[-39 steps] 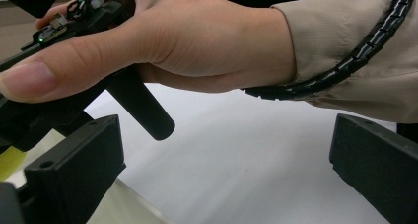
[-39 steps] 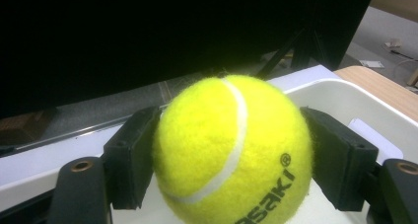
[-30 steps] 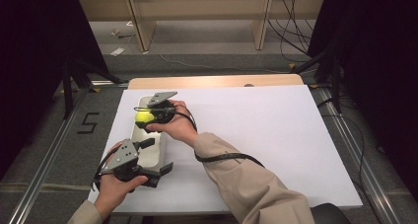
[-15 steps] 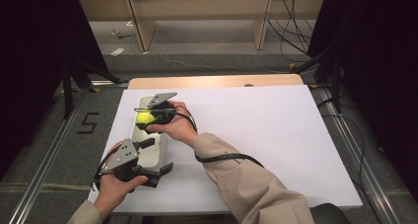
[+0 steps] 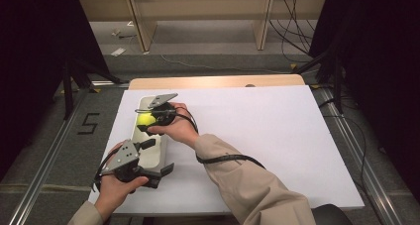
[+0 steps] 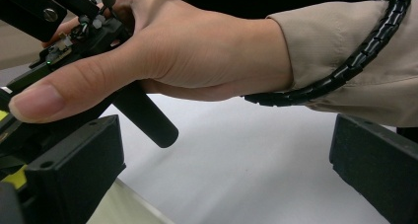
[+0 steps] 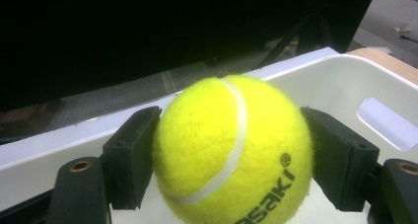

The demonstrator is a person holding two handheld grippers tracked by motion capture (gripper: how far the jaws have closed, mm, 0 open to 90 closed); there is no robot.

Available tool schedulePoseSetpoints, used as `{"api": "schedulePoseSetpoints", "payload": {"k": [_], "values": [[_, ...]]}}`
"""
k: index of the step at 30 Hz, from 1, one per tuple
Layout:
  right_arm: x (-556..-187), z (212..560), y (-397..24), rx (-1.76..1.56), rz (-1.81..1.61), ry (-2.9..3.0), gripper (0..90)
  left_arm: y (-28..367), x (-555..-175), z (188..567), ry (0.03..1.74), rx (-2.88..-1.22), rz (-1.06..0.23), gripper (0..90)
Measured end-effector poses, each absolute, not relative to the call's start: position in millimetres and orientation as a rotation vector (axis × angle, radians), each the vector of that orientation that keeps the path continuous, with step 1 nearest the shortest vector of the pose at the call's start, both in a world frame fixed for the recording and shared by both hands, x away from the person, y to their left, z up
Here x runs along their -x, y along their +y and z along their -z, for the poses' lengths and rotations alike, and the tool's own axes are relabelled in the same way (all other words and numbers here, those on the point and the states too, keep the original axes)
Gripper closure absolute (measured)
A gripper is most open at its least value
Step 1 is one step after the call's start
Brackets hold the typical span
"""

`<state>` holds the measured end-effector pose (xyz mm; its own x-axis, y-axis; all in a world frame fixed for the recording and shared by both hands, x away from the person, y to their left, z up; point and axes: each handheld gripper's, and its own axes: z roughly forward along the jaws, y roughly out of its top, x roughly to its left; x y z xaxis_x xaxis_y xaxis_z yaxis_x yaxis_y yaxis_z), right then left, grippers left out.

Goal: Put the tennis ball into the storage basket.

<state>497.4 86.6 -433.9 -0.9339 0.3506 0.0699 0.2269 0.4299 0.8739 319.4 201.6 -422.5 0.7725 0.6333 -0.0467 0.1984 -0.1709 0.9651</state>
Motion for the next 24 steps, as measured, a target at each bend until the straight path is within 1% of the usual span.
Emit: {"api": "schedulePoseSetpoints", "payload": {"k": [6, 8, 11, 12, 24], "values": [[-497, 435, 87, -0.52, -1.539, 2.554, 26.3, 202, -319, 422, 0.656, -1.734, -0.439, 0.0], [-497, 434, 87, -0.52, -1.553, 2.55, 23.9, 202, -319, 422, 0.656, -1.733, -0.438, 0.0], [-498, 430, 87, -0.519, -1.589, 2.523, 16.3, 202, -319, 423, 0.656, -1.733, -0.438, 0.0], [-498, 429, 86, -0.522, -1.594, 2.52, 15.5, 202, -319, 422, 0.655, -1.735, -0.439, 0.0], [-498, 418, 71, -0.537, -1.618, 2.47, 14.7, 202, -319, 422, 0.656, -1.735, -0.439, 0.0]]}}
